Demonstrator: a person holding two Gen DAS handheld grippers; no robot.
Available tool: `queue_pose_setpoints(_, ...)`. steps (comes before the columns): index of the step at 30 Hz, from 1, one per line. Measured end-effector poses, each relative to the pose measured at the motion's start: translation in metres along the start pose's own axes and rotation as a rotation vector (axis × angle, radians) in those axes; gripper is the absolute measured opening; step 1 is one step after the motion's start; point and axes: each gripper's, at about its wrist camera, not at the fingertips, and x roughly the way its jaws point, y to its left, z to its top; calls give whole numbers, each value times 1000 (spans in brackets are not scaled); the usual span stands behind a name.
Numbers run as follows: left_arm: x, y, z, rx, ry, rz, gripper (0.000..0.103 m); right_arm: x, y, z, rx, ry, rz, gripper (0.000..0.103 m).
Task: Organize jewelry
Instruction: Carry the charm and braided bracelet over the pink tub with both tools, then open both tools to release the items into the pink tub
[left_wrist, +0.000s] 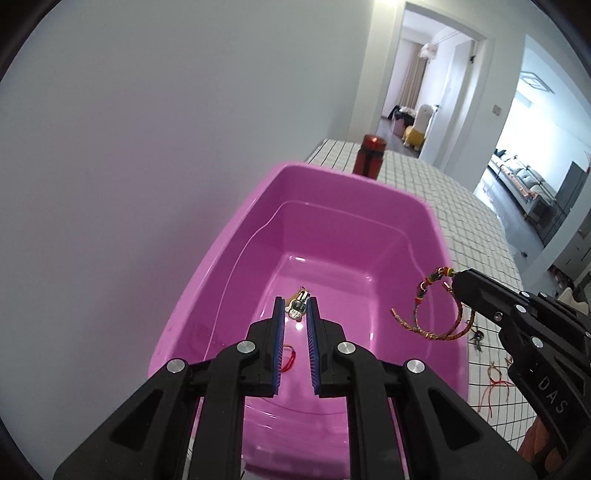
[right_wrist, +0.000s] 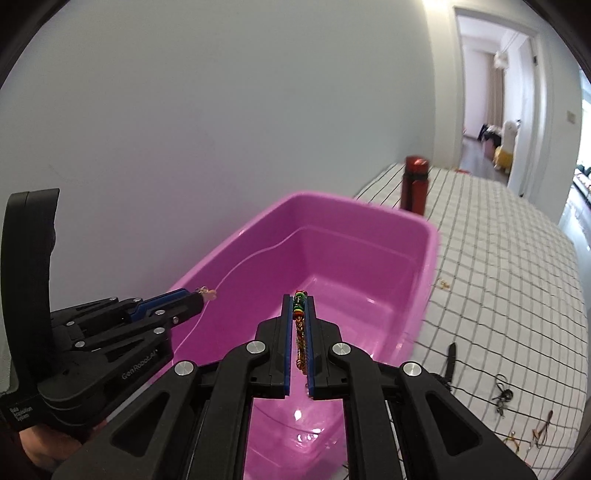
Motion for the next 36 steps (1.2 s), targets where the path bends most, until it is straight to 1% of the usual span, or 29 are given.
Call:
queue_pose_setpoints(4, 21, 6, -4, -38, 62, 29, 12, 28, -2, 6, -2, 88, 29, 6)
queue_pose_setpoints(7, 33, 9, -5, -54, 113, 32, 12, 48, -6, 10, 9, 162, 46, 6)
queue_pose_setpoints(9, 41, 9, -5, -56, 149, 41, 13, 60, -9, 9, 9, 219, 41, 6)
queue_pose_setpoints(11, 46, 9, -6, -67, 183, 37, 13, 65, -11, 7, 17, 256, 45, 7)
queue_pose_setpoints(14, 53, 9, -7, -68, 218, 51, 13, 72, -15, 6, 36, 293, 46, 8)
queue_pose_setpoints(15, 53, 9, -8, -68, 219, 55, 16, 74, -16, 7, 38, 301, 45, 14)
queue_pose_setpoints(17, 49, 11, -10, -68, 209, 69, 32, 70, -17, 8, 32, 289, 27, 25)
queue_pose_setpoints(19, 43, 12, -11, -72, 191, 85, 72, 65, -18, 8, 29, 270, 17, 29)
queue_pose_setpoints(20, 39, 14, -10, -77, 173, 93, 77, 64, -19, 8, 31, 264, 16, 33)
queue_pose_setpoints(21, 35, 14, -9, -76, 155, 98, 78, 60, -21, 9, 33, 252, 11, 35)
queue_pose_setpoints(23, 32, 14, -7, -65, 154, 112, 79, 56, -24, 9, 43, 237, 4, 37)
queue_pose_setpoints(26, 27, 15, -8, -69, 156, 123, 85, 50, -30, 7, 72, 233, 5, 43)
queue_pose_setpoints(28, 25, 16, -9, -71, 158, 131, 88, 46, -29, 3, 82, 231, 7, 44)
queue_pose_setpoints(32, 19, 15, -10, -67, 157, 128, 88, 39, -25, -3, 80, 229, 10, 46)
queue_pose_setpoints(36, 12, 13, -11, -52, 145, 131, 89, 32, -21, -6, 81, 223, 13, 51)
